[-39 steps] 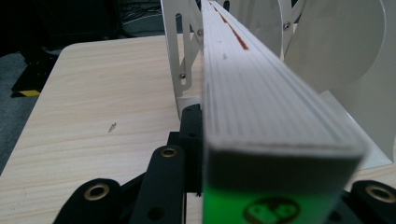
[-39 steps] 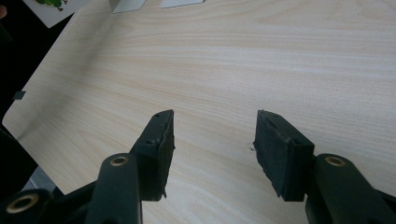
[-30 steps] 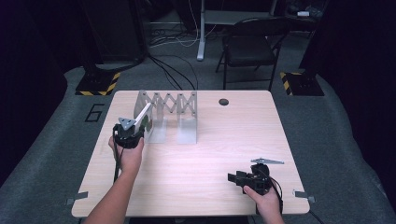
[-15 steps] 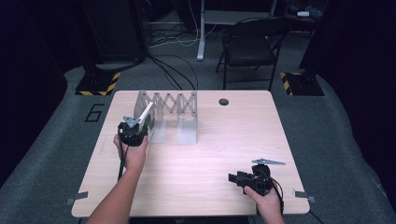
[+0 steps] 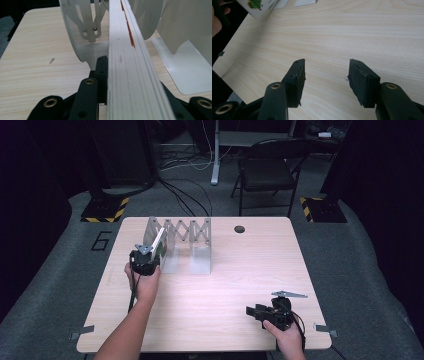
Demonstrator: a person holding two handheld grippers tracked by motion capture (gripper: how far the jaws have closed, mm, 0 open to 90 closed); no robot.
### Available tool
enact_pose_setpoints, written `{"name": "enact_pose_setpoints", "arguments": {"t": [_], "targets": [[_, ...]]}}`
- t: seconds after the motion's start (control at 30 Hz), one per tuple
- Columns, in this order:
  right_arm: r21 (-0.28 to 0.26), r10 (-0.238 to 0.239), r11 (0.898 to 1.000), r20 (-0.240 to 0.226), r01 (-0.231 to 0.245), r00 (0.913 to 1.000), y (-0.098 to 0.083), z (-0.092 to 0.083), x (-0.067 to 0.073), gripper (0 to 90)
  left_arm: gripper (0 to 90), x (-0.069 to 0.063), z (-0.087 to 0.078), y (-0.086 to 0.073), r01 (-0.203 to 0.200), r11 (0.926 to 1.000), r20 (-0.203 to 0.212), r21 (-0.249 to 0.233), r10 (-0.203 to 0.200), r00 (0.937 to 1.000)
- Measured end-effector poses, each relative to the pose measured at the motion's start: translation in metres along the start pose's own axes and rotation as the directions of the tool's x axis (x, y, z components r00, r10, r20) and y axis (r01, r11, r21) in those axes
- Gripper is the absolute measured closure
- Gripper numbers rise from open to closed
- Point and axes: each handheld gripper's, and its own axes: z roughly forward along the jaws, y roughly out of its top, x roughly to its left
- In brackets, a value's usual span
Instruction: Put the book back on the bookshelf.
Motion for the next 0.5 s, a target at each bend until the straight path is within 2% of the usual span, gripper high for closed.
{"name": "enact_pose_setpoints", "arguments": {"t": [0.5], "targets": [[-0.001, 0.001, 1.000, 0.000, -0.001, 1.0000, -0.0008, -0.0015, -0.0008, 47.0, 74.8, 0.0008, 0.0056, -0.0014, -0.004, 0.9995, 0.001, 0.031, 0.004, 1.0000]]}}
